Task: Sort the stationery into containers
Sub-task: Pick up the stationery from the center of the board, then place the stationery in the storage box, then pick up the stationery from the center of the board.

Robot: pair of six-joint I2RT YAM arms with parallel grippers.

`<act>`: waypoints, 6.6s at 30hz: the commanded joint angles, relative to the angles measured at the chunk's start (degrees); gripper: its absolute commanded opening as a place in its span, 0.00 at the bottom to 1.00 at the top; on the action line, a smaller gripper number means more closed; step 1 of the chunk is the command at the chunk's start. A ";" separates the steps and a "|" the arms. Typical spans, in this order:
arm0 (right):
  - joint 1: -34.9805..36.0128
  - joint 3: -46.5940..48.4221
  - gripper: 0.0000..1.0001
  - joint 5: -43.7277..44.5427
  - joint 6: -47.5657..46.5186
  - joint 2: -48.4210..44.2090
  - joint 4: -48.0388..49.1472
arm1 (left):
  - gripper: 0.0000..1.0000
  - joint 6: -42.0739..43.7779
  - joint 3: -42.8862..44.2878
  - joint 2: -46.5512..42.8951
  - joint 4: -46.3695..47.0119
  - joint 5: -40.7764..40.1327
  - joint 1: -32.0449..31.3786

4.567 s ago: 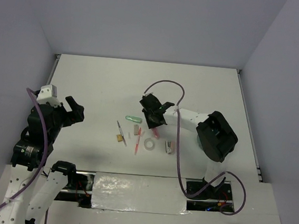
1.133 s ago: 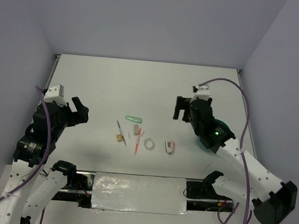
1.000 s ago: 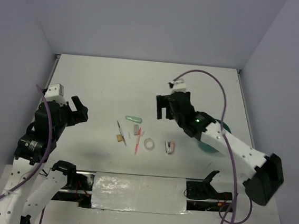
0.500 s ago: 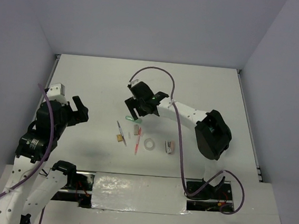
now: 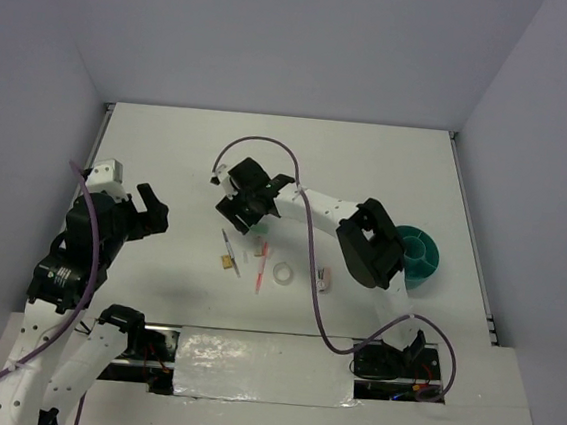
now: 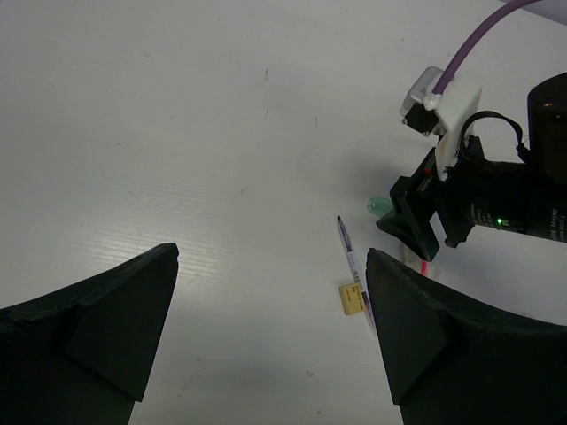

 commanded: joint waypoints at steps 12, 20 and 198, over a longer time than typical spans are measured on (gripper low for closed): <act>0.27 3.90 0.47 1.71 -5.32 5.19 -1.50 | 0.99 0.88 0.89 -1.25 2.31 1.15 -0.38; 0.01 1.70 0.05 6.62 -5.41 4.58 -0.19 | 0.99 0.97 0.89 -1.33 2.32 1.06 -0.46; -19.59 -45.15 0.00 29.66 36.07 -67.31 -3.77 | 0.99 2.82 1.24 4.46 6.18 16.23 -2.13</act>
